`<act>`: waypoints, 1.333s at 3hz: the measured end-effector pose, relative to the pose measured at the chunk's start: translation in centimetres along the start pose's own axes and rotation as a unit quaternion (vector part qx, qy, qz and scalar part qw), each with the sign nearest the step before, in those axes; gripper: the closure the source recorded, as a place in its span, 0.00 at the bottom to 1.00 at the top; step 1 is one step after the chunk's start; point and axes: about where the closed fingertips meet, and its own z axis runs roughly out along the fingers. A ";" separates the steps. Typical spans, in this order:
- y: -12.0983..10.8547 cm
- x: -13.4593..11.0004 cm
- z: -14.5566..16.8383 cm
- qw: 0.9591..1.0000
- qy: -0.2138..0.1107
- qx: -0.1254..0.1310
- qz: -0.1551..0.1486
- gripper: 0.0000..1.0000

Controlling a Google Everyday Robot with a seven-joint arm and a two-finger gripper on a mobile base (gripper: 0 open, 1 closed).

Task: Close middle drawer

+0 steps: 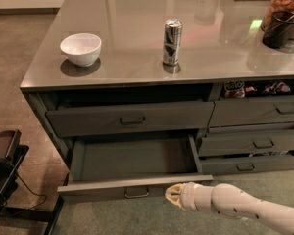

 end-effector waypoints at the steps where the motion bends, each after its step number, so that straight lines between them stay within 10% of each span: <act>1: -1.5 0.2 0.5 0.999 -0.015 0.030 0.003 1.00; 4: -5.8 0.3 2.5 0.997 -0.037 0.066 0.011 1.00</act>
Offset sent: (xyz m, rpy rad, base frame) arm 0.0493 -0.0114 0.0015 0.0817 -0.1186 -0.1043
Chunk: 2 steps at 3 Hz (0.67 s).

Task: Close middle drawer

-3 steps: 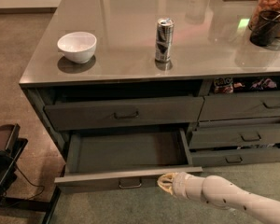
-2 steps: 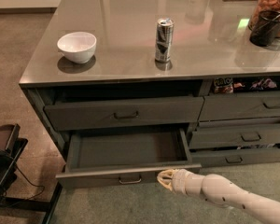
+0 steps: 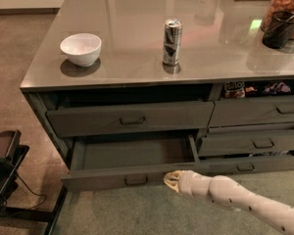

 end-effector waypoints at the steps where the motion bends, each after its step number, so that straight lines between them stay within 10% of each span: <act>1: -1.3 0.0 1.4 1.000 0.001 -0.001 -0.002 1.00; 2: -2.6 0.0 3.0 1.000 0.008 -0.004 -0.005 1.00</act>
Offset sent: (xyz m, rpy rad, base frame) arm 0.0639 0.0127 -0.0136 -0.0407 0.0101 0.0070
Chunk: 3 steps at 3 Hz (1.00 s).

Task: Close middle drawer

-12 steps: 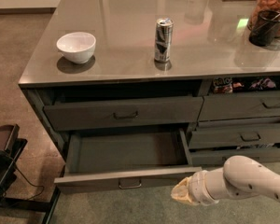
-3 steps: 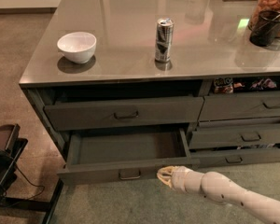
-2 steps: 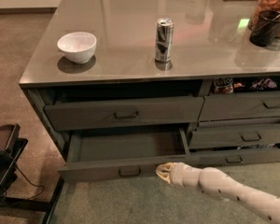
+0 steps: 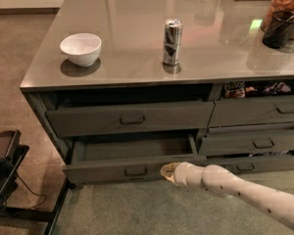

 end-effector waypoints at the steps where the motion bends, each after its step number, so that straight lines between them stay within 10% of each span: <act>1: -1.6 0.1 1.8 1.000 0.012 -0.006 -0.003 1.00; 3: -4.5 -0.8 4.3 0.999 0.026 -0.014 -0.014 1.00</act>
Offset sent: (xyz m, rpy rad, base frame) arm 0.0684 0.0141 -0.0088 -0.0673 0.0302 0.0206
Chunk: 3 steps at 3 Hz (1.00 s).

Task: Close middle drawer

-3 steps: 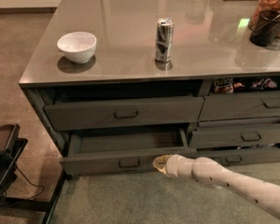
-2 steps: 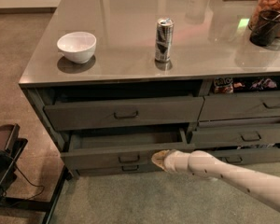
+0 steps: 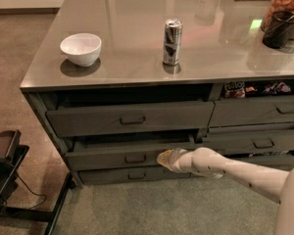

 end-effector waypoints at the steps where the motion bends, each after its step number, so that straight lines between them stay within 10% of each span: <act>1: -2.2 -1.0 0.9 1.000 0.007 0.001 -0.011 1.00; 3: -0.9 -1.6 -0.6 1.000 0.006 -0.023 -0.010 1.00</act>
Offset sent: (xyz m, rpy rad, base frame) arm 0.0313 0.0017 0.0143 -0.0334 -0.0159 -0.0023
